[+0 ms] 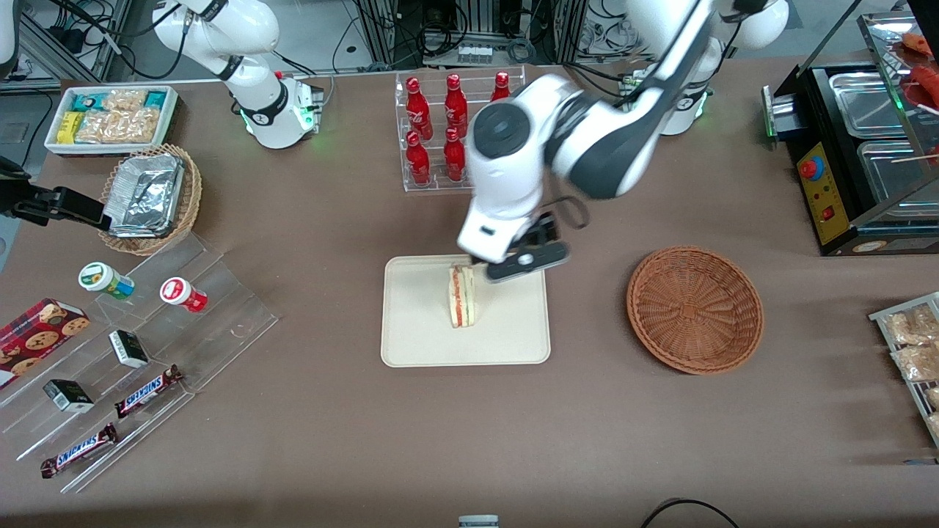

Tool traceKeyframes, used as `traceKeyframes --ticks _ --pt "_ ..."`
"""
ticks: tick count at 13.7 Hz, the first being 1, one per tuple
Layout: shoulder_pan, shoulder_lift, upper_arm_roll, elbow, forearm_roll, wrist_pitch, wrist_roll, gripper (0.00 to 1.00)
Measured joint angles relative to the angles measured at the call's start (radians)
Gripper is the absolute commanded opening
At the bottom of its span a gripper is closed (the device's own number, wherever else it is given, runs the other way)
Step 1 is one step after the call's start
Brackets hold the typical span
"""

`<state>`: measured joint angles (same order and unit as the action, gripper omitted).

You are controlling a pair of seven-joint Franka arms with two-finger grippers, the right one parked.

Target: Place sandwich from basket to tray

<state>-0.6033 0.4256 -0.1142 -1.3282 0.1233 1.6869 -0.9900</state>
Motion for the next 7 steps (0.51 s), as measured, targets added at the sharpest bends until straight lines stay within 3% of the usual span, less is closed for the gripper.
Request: traceKeyframes --ticks 3,7 --pt "0.106 -0.108 0.004 -0.035 -0.022 -0.134 0.187 1.0" --pt "0.343 -0.253 0.011 -0.114 -0.069 -0.227 0.542 1.0"
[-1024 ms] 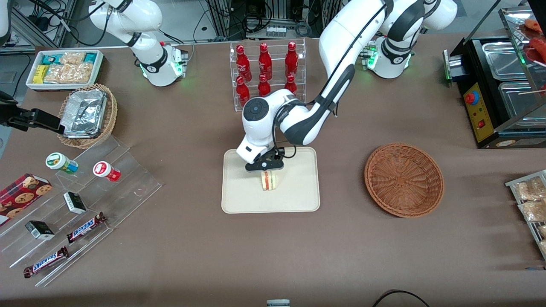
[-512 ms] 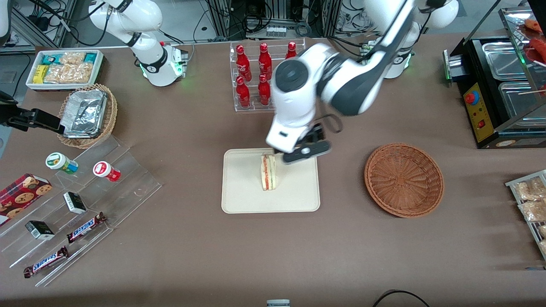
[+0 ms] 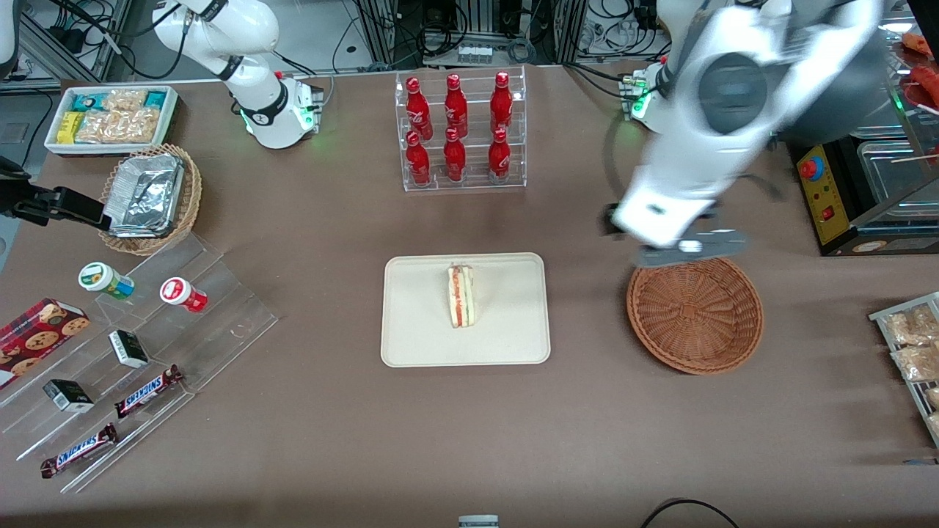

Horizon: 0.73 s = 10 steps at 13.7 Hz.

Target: Place sandwich from basket to tray

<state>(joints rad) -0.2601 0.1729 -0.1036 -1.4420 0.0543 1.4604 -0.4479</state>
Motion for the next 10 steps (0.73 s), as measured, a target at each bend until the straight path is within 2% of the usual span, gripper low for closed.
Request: traceKeyframes --ticks 3,5,10 --pt "0.174 -0.067 0.004 -0.033 -0.028 -0.074 0.269 1.0" --pt "0.253 -0.094 0.019 -0.042 -0.065 -0.112 0.375 1.0" --pt "0.279 -0.17 0.143 -0.11 -0.063 -0.108 0.507 1.0"
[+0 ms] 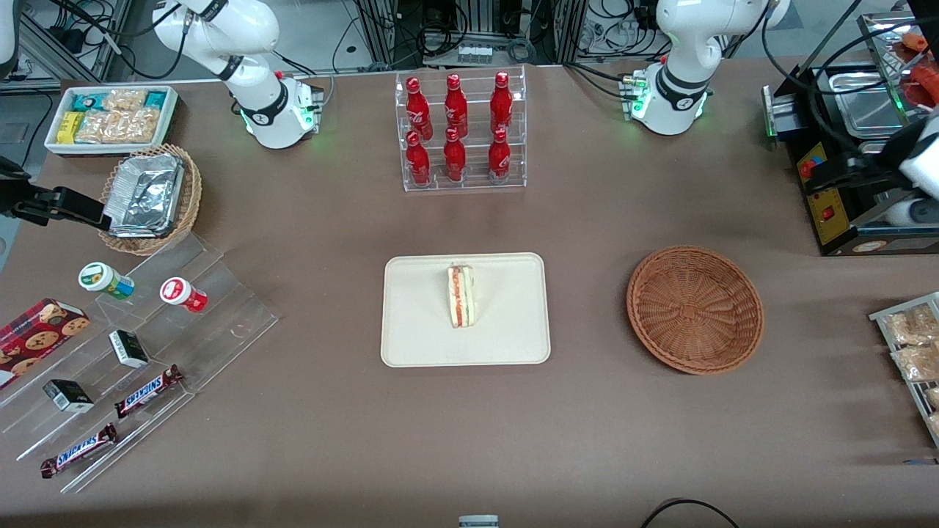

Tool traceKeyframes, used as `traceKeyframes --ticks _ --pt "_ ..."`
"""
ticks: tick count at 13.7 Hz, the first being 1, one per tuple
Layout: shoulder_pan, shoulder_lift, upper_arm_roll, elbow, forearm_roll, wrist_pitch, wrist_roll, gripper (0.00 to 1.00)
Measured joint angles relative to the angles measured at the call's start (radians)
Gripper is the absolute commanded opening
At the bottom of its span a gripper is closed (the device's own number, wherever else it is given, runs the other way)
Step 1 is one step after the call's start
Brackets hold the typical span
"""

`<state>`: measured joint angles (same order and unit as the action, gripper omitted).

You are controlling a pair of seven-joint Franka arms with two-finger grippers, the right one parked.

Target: Place sandwich from basket to tray

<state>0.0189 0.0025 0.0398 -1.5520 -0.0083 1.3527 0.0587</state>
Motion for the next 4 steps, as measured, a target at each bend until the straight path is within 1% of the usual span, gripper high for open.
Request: traceKeyframes --ticks 2,4 --pt "-0.024 -0.018 -0.004 -0.019 0.037 0.009 0.004 1.0" --pt "-0.05 -0.02 -0.009 -0.017 0.046 0.02 0.001 1.0"
